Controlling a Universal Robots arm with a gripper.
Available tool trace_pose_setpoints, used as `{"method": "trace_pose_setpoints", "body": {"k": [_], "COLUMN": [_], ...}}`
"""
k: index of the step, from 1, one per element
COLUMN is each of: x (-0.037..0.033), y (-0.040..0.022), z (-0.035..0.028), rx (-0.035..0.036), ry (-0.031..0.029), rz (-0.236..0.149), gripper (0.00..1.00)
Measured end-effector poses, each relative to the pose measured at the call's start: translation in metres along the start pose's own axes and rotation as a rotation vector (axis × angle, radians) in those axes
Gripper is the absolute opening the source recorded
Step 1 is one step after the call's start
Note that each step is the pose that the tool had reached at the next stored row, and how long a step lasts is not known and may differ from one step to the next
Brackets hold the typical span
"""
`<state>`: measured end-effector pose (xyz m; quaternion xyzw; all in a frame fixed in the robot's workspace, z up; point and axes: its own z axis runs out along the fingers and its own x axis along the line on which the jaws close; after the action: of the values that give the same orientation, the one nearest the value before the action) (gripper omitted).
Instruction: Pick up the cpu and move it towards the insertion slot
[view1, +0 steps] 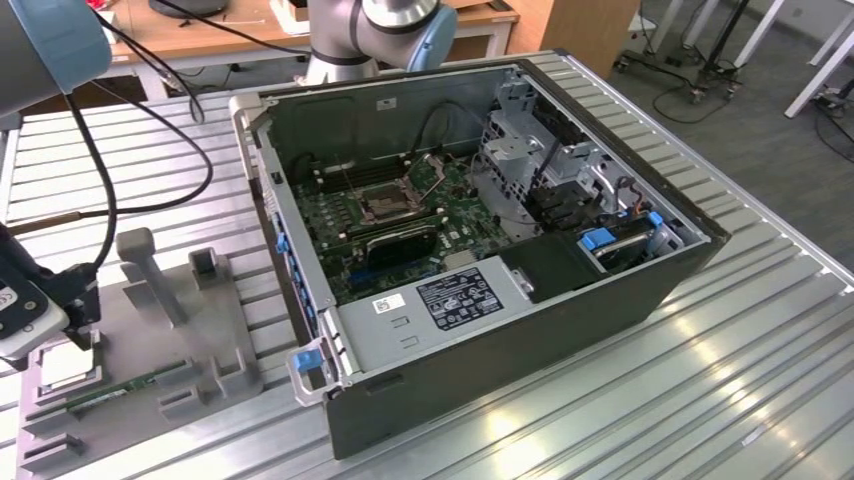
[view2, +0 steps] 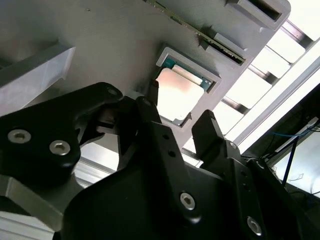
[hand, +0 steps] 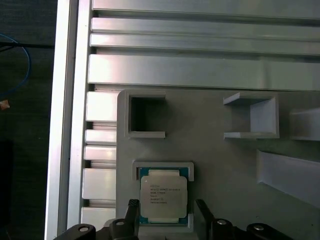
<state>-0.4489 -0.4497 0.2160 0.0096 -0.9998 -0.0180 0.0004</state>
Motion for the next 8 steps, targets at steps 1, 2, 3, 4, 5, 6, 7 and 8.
{"method": "trace_pose_setpoints", "body": {"k": [1, 2, 3, 4, 5, 6, 7, 8], "x": [0.0000, 0.0000, 0.0000, 0.0000, 0.0000, 0.0000, 0.0000, 0.0000], "y": [0.0000, 0.0000, 0.0000, 0.0000, 0.0000, 0.0000, 0.0000, 0.0000], "z": [0.0000, 0.0000, 0.0000, 0.0000, 0.0001, 0.0001, 0.0001, 0.0001], "rx": [0.0000, 0.0000, 0.0000, 0.0000, 0.0000, 0.0000, 0.0000, 0.0000], "ry": [0.0000, 0.0000, 0.0000, 0.0000, 0.0000, 0.0000, 0.0000, 0.0000], "rz": [0.000, 0.000, 0.000, 0.000, 0.000, 0.000, 0.000, 0.000], "gripper": [0.58, 0.58, 0.65, 0.65, 0.65, 0.65, 0.65, 0.65]}}
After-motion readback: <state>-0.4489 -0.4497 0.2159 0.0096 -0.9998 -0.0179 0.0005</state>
